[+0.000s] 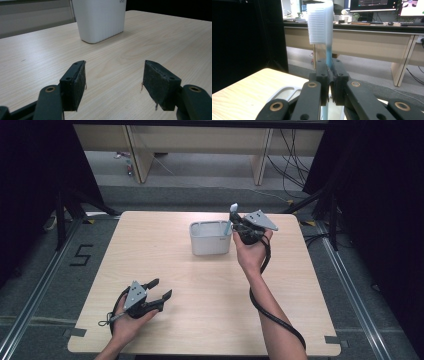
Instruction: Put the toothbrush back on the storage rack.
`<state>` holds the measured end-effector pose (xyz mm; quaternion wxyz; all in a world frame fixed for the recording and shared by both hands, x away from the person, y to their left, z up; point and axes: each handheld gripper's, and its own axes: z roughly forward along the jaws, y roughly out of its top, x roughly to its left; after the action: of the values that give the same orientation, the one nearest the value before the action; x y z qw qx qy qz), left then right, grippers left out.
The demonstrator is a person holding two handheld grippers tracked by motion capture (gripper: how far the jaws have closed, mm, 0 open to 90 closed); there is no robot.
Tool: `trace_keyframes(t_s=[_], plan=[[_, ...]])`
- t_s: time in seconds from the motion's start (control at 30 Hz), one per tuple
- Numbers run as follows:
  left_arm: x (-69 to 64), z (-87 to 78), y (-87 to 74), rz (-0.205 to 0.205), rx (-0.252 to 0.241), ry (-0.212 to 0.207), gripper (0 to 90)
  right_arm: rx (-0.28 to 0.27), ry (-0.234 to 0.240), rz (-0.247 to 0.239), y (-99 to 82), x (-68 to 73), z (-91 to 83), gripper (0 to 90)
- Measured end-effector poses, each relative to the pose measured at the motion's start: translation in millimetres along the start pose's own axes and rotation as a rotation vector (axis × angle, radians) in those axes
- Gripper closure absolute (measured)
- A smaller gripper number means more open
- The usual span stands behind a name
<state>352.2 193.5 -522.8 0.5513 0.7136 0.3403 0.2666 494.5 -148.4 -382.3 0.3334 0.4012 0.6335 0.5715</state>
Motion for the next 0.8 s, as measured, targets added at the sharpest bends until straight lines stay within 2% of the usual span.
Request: trace_keyframes(t_s=[0.03, 0.27, 0.4, 0.7, 0.8], plan=[[0.0, 0.0, 0.0, 0.000, 0.000, 0.000, 34.3, 0.015, -0.001, 0.005, 0.0, 0.4, -0.5, 86.3], [-0.2, 0.2, -0.1, 0.000, -0.004, -0.002, 34.3, 0.000, 0.006, 0.000, -1.1, 1.2, 1.9, 86.4], [-0.2, 0.1, -0.1, 0.000, -0.004, -0.001, 34.3, 0.014, -0.004, 0.008, -0.7, 1.7, 1.7, 86.3], [-0.7, 0.4, -0.2, -0.001, -0.006, -0.003, 34.3, 0.017, -0.008, -0.007, -5.3, 1.6, 6.7, 86.3], [-0.6, 0.2, -0.2, 0.000, -0.005, -0.002, 34.3, 0.027, -0.002, 0.007, -7.8, 1.6, 8.3, 86.3]])
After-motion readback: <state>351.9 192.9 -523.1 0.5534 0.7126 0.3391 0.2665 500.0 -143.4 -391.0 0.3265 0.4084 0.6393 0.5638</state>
